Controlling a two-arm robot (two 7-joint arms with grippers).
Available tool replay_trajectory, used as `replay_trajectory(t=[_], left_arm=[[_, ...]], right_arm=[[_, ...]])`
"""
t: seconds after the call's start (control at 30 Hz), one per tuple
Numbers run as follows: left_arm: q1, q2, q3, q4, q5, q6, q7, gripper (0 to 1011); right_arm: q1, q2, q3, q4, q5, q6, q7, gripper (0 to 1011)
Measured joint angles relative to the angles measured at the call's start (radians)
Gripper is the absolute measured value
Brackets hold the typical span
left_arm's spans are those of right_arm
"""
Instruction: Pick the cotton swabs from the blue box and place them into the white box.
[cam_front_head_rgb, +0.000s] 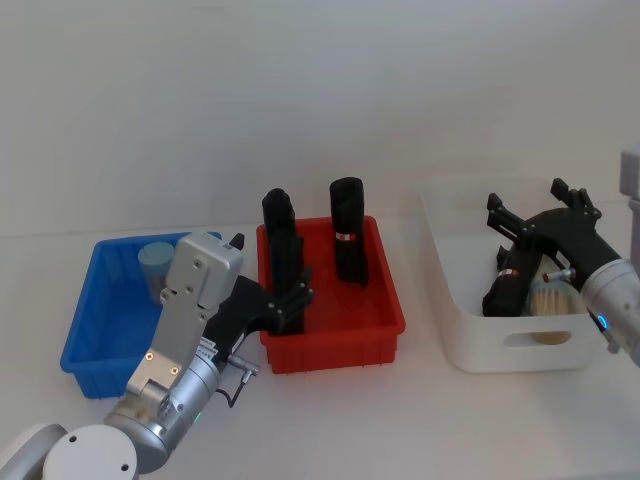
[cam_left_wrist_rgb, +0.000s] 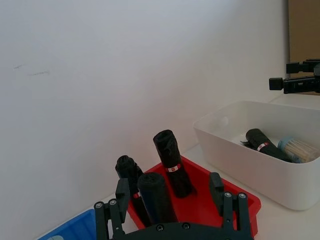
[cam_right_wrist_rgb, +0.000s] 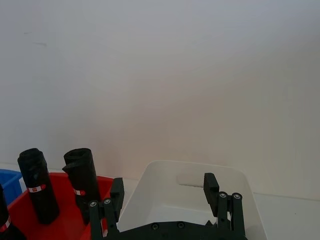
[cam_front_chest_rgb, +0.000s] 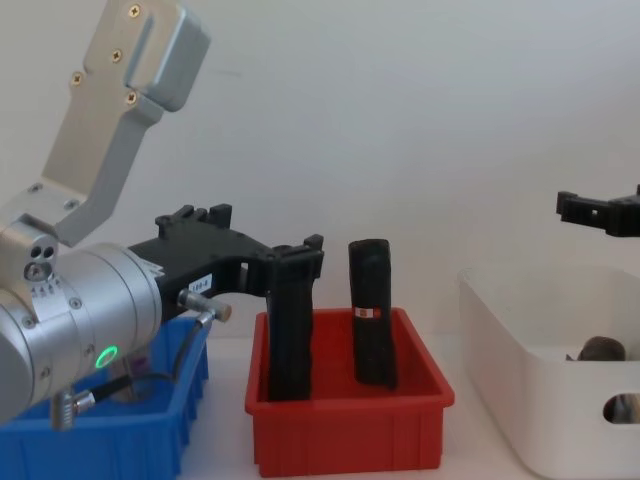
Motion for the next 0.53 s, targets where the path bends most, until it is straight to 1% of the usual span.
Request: replay_trajectory(t=[0.53], left_arm=[[0.000,0.000,0.000,0.000,0.000,0.000,0.000,1004]], right_arm=[[-0.001,0.000,0.000,-0.002,0.000,-0.002,0.000,1001]])
